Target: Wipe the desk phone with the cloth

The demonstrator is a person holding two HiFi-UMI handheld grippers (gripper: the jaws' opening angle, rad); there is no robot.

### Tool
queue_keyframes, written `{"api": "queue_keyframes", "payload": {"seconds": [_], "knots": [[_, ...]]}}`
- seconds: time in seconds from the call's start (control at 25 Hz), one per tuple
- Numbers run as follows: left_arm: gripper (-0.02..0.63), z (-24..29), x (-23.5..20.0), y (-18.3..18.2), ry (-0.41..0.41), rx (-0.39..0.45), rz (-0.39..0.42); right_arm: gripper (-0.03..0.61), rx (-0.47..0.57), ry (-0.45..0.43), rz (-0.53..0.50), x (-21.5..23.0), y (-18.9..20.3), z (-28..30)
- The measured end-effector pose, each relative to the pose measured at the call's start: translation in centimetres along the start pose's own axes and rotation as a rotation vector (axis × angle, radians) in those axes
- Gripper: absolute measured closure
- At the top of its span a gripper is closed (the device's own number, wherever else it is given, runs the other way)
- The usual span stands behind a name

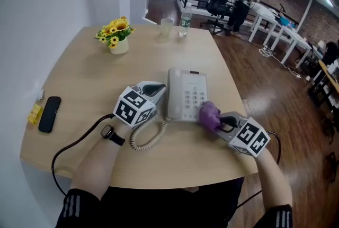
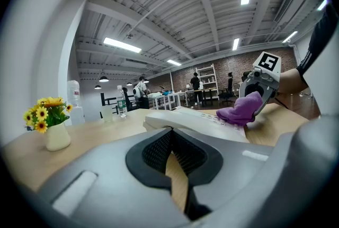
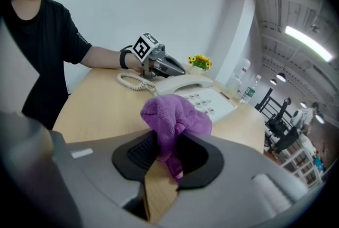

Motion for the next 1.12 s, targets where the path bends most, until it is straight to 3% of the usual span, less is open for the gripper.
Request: {"api": "queue_keyframes", "payload": {"seconds": [0.12, 0.36, 0.6, 0.76, 1.12], "knots": [[0.620, 0.0, 0.1, 0.0, 0.000, 0.000, 0.003, 0.471, 0.065, 0.067, -0.007, 1.6, -1.6, -1.8], [0.620, -0.1, 0.1, 0.0, -0.002, 0.000, 0.002, 0.469, 0.199, 0.234, 0.052, 9.8, -6.2, -3.5], [0.620, 0.0, 0.1, 0.1, 0.001, 0.000, -0.001, 0.469, 0.082, 0.220, 0.138, 14.9, -6.5, 2.3], [0.620, 0.0, 0.1, 0.0, 0.004, 0.000, -0.003, 0.471, 0.049, 0.135, 0.143, 13.2, -5.1, 4.5], [0.620, 0.0, -0.1, -0.1, 0.000, 0.000, -0.004, 0.471, 0.044, -0.012, 0.005, 2.6, -2.4, 3.0]]}}
Point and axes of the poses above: the fingertips, and each gripper's own axes: z forward along the fingers, x to its right, y out of its underside, the point moved 10 cm from there along -z, backward along the fingers, and after that the axes turned 11 degrees about -y, right-handed, at the moved point
